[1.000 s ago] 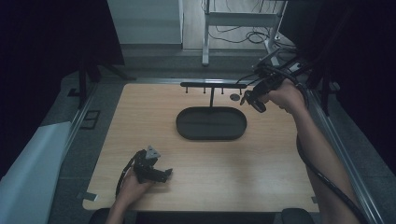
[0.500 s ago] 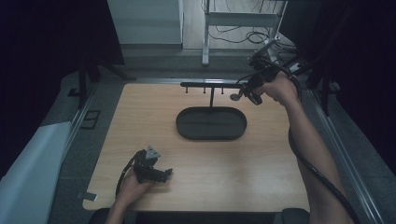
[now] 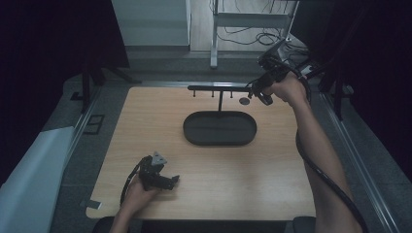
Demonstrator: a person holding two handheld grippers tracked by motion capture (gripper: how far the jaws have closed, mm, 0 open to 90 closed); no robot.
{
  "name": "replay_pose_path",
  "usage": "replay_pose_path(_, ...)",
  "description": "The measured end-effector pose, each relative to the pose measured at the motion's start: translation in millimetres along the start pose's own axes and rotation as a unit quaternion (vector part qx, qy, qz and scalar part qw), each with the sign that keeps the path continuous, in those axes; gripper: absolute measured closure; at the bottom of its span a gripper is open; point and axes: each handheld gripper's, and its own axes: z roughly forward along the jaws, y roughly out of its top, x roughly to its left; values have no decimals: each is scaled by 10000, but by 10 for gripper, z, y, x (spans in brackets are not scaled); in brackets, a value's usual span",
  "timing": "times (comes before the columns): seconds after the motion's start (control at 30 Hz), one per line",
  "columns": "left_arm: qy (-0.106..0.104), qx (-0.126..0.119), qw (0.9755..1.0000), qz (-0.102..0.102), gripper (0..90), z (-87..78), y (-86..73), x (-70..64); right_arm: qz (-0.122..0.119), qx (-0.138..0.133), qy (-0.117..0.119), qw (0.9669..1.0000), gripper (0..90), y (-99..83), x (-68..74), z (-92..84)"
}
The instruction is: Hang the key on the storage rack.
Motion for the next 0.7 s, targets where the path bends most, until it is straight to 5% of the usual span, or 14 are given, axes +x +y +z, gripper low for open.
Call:
replay_pose_path(0.37,-15,8,10000,17,0,2,3,3,301,143,-72,9994,489,-155,-237,175)
replay_pose_path(0.7,-8,-17,10000,-6,0,4,3,-1,395,201,-56,9990,489,-281,-299,398)
